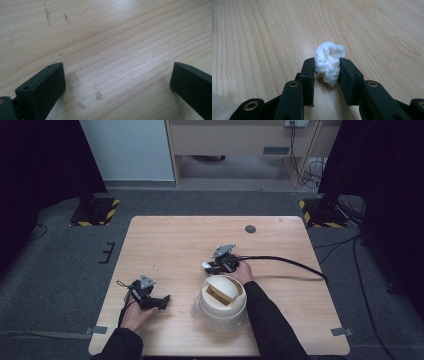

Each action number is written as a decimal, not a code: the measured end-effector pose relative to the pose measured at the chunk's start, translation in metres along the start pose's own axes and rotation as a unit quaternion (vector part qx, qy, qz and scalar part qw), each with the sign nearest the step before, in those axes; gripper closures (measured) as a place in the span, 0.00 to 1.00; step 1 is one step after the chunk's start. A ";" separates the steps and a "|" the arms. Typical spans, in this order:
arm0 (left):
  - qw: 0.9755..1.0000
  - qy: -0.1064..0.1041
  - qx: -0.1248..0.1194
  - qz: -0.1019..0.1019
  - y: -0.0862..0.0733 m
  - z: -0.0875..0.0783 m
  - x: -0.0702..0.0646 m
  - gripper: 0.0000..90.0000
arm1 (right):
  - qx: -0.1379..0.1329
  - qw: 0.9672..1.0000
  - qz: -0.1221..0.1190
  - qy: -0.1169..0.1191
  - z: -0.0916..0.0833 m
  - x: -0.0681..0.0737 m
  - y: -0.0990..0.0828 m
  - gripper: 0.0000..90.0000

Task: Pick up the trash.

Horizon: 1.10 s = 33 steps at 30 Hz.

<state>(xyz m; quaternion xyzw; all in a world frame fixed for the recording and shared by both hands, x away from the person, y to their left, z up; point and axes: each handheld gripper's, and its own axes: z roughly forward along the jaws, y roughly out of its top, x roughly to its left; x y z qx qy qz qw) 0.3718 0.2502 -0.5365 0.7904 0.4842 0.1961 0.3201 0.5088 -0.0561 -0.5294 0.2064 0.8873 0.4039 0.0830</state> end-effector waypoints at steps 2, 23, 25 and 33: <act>1.000 0.000 0.000 0.000 0.000 0.000 0.000 0.00 | -0.001 1.000 0.000 0.001 -0.003 0.000 0.001 0.75; 1.000 0.002 -0.001 -0.002 0.000 0.000 -0.001 0.00 | -0.073 0.996 0.003 -0.058 -0.110 -0.016 0.009 0.75; 1.000 0.002 -0.001 -0.002 0.000 0.000 -0.001 0.00 | -0.082 0.995 0.008 -0.064 -0.122 -0.016 0.005 0.75; 1.000 0.003 -0.001 -0.003 0.000 0.000 -0.002 0.00 | -0.125 0.988 0.035 -0.084 -0.171 -0.010 -0.020 0.75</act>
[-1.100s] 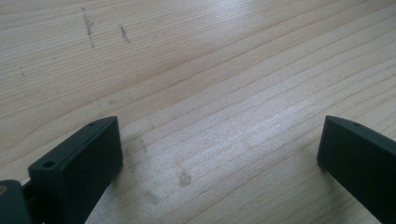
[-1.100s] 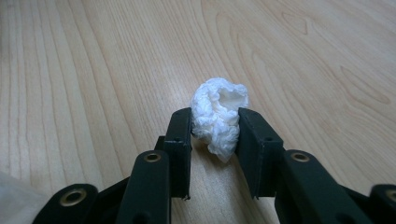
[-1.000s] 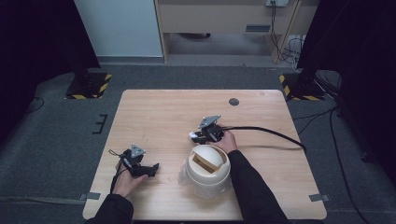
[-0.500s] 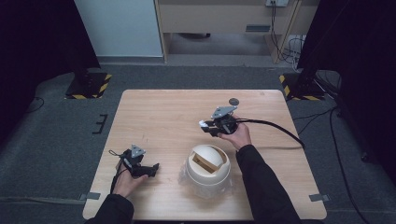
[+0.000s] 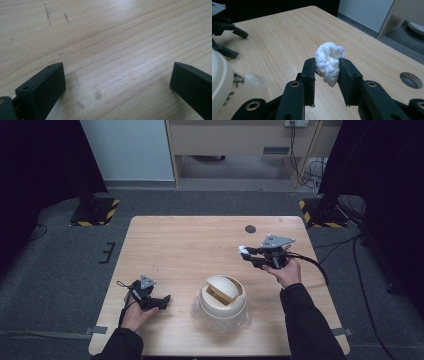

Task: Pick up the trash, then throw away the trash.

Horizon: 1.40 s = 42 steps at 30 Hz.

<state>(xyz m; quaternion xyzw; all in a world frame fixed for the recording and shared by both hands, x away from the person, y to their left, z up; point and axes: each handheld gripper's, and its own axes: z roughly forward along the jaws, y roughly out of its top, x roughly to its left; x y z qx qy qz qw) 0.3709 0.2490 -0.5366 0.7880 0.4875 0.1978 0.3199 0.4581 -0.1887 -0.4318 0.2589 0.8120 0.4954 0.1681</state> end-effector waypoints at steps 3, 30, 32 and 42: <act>1.000 0.000 0.000 0.000 0.000 0.000 0.000 0.00 | -0.013 1.000 0.010 -0.008 -0.016 0.000 -0.008 0.75; 1.000 0.002 0.001 -0.002 0.000 -0.001 -0.002 0.00 | -0.115 0.993 0.039 0.001 -0.103 0.005 -0.018 0.74; 1.000 0.002 0.001 -0.002 0.000 -0.001 -0.002 0.00 | -0.124 0.992 0.038 0.003 -0.107 0.006 -0.015 0.74; 1.000 0.002 0.001 -0.002 0.000 -0.001 -0.002 0.00 | -0.157 0.987 0.024 0.023 -0.122 0.014 0.004 0.75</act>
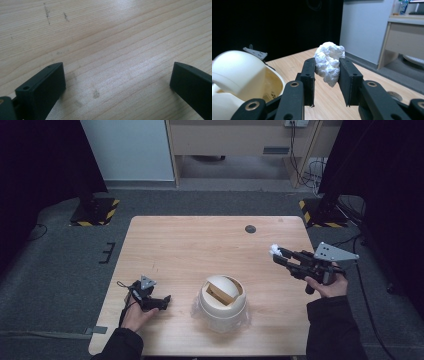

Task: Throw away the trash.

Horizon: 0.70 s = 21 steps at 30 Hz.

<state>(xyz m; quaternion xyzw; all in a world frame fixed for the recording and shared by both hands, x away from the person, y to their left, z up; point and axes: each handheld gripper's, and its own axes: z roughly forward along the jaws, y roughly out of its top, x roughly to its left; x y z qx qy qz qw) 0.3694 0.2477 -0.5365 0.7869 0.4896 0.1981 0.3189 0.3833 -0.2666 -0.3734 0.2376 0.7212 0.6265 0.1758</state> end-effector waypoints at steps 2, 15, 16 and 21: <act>1.000 0.000 0.000 0.000 0.000 0.000 0.000 0.00 | -0.003 1.000 -0.004 0.005 0.001 0.003 0.003 0.75; 1.000 0.000 0.000 0.000 0.000 0.000 0.000 0.00 | 0.004 0.998 -0.007 0.066 0.020 0.021 0.006 0.75; 1.000 0.000 0.000 0.000 0.000 0.000 0.000 0.00 | 0.007 0.997 -0.006 0.071 0.022 0.022 0.006 0.75; 1.000 0.000 0.000 0.000 0.000 0.000 0.000 0.00 | 0.022 0.995 -0.005 0.096 0.032 0.029 0.002 0.75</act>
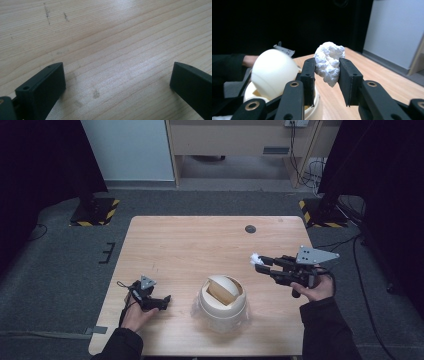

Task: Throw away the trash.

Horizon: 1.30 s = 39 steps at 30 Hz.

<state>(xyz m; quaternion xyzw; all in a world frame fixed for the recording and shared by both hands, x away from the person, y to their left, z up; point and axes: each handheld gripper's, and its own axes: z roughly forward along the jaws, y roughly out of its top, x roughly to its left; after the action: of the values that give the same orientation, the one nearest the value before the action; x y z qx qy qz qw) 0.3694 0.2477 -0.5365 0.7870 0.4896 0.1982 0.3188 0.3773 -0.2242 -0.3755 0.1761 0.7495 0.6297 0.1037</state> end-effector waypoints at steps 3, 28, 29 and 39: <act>1.000 0.000 0.000 0.000 0.000 0.000 0.000 0.00 | 0.010 1.000 0.001 0.017 0.007 0.003 -0.004 0.75; 1.000 0.000 0.000 0.000 0.000 0.000 0.000 0.00 | 0.096 0.992 0.018 0.083 0.038 0.009 -0.034 0.74; 1.000 0.000 0.000 0.000 0.000 0.000 0.000 0.00 | 0.098 0.992 0.020 0.082 0.038 0.008 -0.034 0.74; 1.000 0.000 0.000 0.000 0.000 0.000 0.000 0.00 | 0.107 0.991 0.022 0.082 0.045 0.009 -0.039 0.71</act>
<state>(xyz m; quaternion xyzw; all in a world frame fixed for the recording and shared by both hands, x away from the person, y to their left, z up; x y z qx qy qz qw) 0.3693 0.2475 -0.5365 0.7867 0.4899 0.1985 0.3189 0.3807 -0.1848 -0.4213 0.1502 0.8144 0.5605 0.0092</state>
